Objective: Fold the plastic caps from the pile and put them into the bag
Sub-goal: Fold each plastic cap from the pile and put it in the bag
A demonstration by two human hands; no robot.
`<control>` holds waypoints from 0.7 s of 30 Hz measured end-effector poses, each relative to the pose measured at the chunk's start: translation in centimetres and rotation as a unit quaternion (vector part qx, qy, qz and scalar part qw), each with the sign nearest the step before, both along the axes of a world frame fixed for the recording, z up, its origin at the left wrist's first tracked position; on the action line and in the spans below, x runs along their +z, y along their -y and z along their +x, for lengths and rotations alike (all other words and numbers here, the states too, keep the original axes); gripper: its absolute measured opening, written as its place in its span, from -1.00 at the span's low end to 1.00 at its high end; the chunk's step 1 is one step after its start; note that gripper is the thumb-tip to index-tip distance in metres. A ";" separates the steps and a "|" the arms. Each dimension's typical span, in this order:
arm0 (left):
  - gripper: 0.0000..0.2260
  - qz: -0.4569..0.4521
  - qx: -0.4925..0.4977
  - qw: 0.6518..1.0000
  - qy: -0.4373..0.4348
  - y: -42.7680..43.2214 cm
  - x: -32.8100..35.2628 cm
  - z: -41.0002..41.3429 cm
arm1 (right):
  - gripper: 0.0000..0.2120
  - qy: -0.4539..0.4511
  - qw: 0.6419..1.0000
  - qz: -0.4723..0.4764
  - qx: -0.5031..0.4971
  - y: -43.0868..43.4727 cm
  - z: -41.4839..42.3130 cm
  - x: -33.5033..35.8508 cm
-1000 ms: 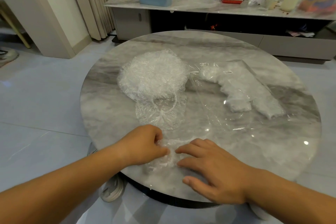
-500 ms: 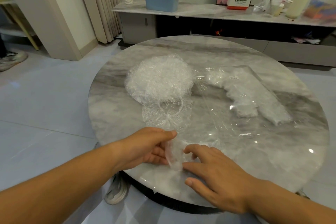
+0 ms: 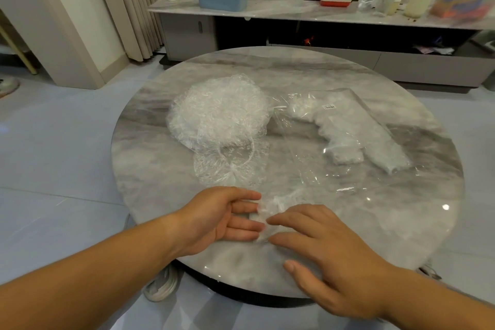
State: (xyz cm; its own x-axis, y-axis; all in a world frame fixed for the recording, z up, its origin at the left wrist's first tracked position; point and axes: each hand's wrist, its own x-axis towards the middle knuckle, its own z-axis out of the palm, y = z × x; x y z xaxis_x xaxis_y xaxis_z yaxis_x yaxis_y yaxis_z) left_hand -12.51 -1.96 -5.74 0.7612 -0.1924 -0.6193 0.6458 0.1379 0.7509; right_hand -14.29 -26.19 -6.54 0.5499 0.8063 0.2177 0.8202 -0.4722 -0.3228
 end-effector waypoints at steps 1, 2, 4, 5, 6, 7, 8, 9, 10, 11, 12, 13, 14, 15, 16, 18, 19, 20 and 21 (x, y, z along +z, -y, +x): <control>-0.71 -0.003 -0.001 1.000 0.003 0.1 -0.1 0.0 | -0.67 0.007 1.000 -0.021 0.006 -0.3 -0.1 0.0; -0.71 -0.005 -0.002 1.000 0.006 0.1 -0.1 -0.1 | -0.65 0.011 0.999 -0.044 0.005 -0.6 -0.1 -0.1; -0.72 -0.010 -0.004 1.000 0.011 0.1 -0.2 -0.1 | -0.62 0.009 0.996 -0.088 -0.017 -0.9 0.1 -0.5; -0.73 -0.012 -0.004 1.000 0.014 0.1 -0.2 -0.1 | -0.60 0.008 0.994 -0.104 -0.035 -0.8 0.2 -0.8; -0.73 -0.014 -0.006 1.000 0.018 0.1 -0.2 -0.1 | -0.59 0.006 0.992 -0.118 -0.050 -0.7 0.3 -1.0; -0.73 -0.014 -0.009 1.000 0.022 0.1 -0.2 -0.1 | -0.59 0.007 0.990 -0.128 -0.061 -0.5 0.4 -1.3; -0.72 -0.011 -0.013 1.000 0.026 0.1 -0.2 0.0 | -0.59 0.007 0.989 -0.135 -0.065 -0.3 0.4 -1.5; -0.70 -0.005 -0.018 0.999 0.031 0.2 -0.2 0.0 | -0.59 0.006 0.988 -0.138 -0.066 -0.2 0.4 -1.7; -0.67 0.004 -0.024 0.999 0.037 0.2 -0.2 0.1 | -0.59 0.001 0.988 -0.136 -0.067 -0.1 0.3 -1.8; -0.66 0.014 -0.029 0.999 0.041 0.3 -0.2 0.1 | -0.58 -0.005 0.989 -0.131 -0.068 -0.1 0.3 -1.8; -0.64 0.027 -0.030 0.998 0.046 0.3 -0.2 0.2 | -0.58 -0.012 0.989 -0.127 -0.070 -0.1 0.3 -1.8; -0.62 0.045 -0.028 0.997 0.053 0.4 -0.3 0.4 | -0.58 -0.017 0.990 -0.124 -0.070 -0.1 0.3 -1.8; -0.62 0.072 -0.026 0.995 0.068 0.5 -0.3 0.6 | -0.58 -0.020 0.990 -0.122 -0.070 -0.1 0.4 -1.8; -0.63 0.115 -0.030 0.988 0.094 0.6 -0.4 0.9 | -0.58 -0.024 0.990 -0.120 -0.068 -0.1 0.4 -1.8; -0.64 0.186 -0.046 0.972 0.133 0.7 -0.4 1.4 | -0.58 -0.028 0.990 -0.121 -0.065 0.0 0.5 -1.7; -0.63 0.349 -0.107 0.906 0.213 0.9 -0.3 2.5 | -0.56 -0.043 0.990 -0.125 -0.054 0.1 0.7 -1.4; -0.61 0.404 -0.142 0.873 0.235 1.1 -0.1 3.1 | -0.54 -0.054 0.989 -0.127 -0.046 0.2 0.8 -1.3; -0.59 0.433 -0.176 0.851 0.241 1.4 0.0 3.6 | -0.53 -0.064 0.989 -0.128 -0.037 0.2 0.9 -1.3; -0.57 0.445 -0.205 0.839 0.236 1.7 0.2 3.9 | -0.52 -0.072 0.989 -0.129 -0.028 0.3 1.0 -1.2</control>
